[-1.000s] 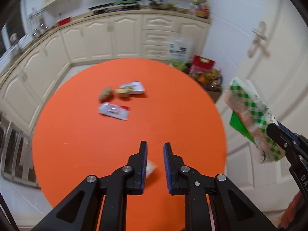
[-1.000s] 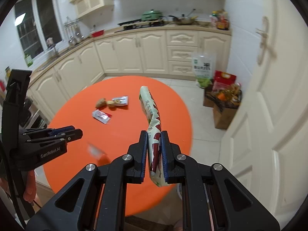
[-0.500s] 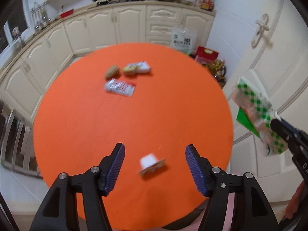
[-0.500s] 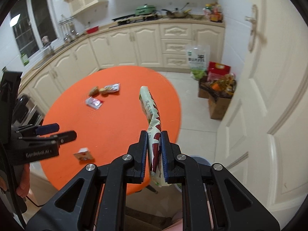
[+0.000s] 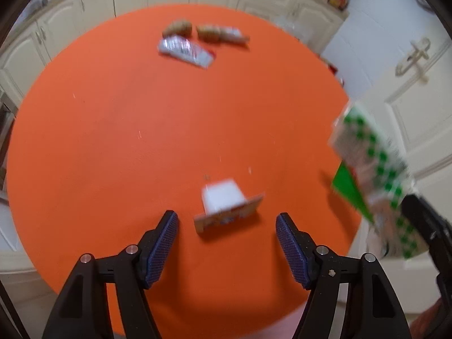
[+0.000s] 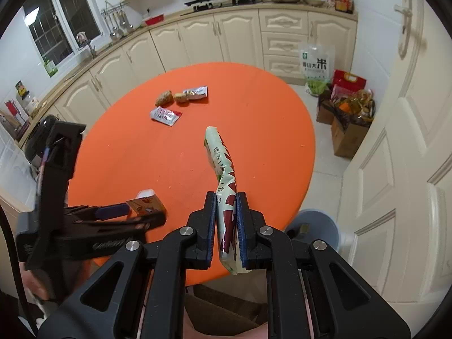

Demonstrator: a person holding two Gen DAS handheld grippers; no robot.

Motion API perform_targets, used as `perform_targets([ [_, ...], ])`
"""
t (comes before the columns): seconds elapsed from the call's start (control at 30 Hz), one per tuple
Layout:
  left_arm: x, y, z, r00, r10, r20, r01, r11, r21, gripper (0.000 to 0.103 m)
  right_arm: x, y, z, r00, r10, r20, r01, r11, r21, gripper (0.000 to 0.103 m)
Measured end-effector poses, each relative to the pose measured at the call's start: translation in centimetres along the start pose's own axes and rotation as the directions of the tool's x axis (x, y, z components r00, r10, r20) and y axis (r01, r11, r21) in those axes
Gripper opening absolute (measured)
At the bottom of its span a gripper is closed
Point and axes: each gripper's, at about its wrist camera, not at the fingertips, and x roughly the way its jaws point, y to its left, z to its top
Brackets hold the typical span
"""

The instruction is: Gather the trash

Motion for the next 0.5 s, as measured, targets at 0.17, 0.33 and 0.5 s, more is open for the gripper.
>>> perform_targets([
  [0.17,0.4,0.7,0.6,1.0,0.004,0.029,-0.004,1.0,-0.009,0.024,1.8,0.2,-0.2,0.999,0.02,-0.032,-0.02,1.0,-0.005,0.014],
  [0.33,0.6,1.8,1.1,0.999,-0.035,0.032,0.036,0.999,-0.021,0.012,4.6,0.0,0.1,0.996,0.021,-0.085,-0.02,1.0,0.009,0.017],
  [0.5,1.2,3.9,1.1,0.995,-0.103,0.017,0.104,0.993,-0.051,0.007,7.7,-0.1,0.3,0.99,0.005,-0.144,-0.003,1.0,0.013,0.02],
])
